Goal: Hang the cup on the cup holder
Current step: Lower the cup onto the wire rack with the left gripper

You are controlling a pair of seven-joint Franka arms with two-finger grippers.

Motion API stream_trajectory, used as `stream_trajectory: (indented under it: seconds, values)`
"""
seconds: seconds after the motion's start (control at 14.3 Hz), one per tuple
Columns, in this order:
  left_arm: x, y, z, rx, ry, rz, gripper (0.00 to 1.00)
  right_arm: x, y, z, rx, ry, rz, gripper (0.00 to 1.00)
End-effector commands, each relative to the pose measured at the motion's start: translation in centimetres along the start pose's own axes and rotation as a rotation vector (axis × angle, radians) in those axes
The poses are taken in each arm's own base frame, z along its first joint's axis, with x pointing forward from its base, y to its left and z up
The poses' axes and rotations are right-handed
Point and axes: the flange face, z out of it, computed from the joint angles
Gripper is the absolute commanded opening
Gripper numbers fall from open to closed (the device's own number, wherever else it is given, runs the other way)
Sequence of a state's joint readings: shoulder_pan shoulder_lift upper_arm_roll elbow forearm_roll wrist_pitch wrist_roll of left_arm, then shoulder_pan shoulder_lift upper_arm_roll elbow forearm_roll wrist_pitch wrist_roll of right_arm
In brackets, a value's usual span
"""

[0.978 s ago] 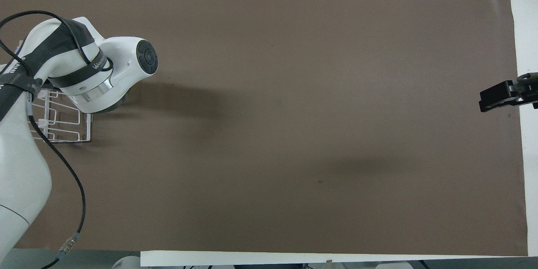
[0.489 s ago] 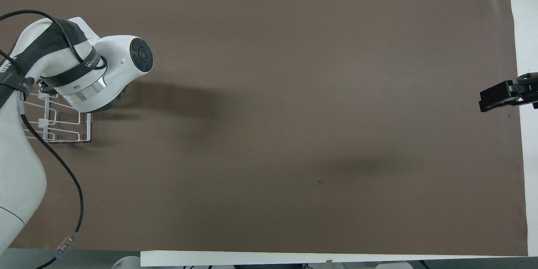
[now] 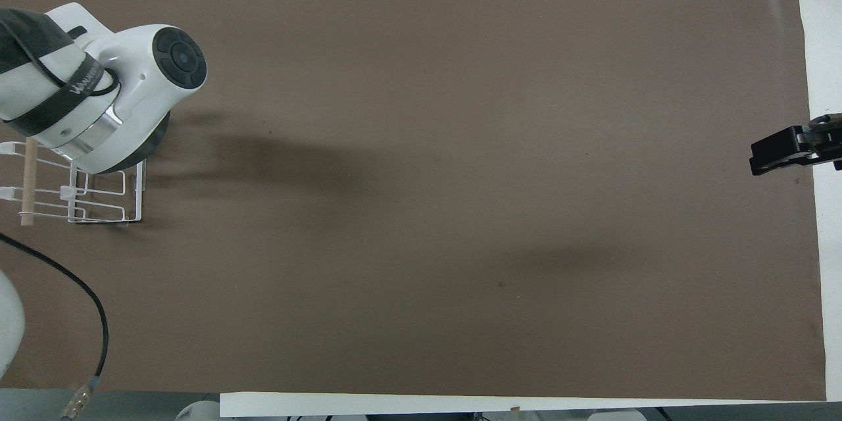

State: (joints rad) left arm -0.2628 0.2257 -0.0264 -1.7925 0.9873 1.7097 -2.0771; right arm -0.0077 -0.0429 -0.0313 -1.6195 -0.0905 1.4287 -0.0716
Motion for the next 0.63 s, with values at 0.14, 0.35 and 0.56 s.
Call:
stream_trajectory:
  seconds: [0.14, 0.35, 0.56]
  values:
    - [4.3, -2.3, -4.7, 0.027, -0.262, 0.264, 1.0, -0.4, 0.2, -0.2, 0.001, -0.004, -0.016, 1.0]
    - [4.9, -3.0, -6.3, -0.035, -0.532, 0.562, 1.0, -0.4, 0.2, -0.2, 0.001, -0.004, -0.016, 1.0]
    - [6.7, -3.9, -6.8, -0.153, -0.738, 0.738, 1.0, -0.4, 0.2, -0.2, 0.001, -0.004, -0.016, 1.0]
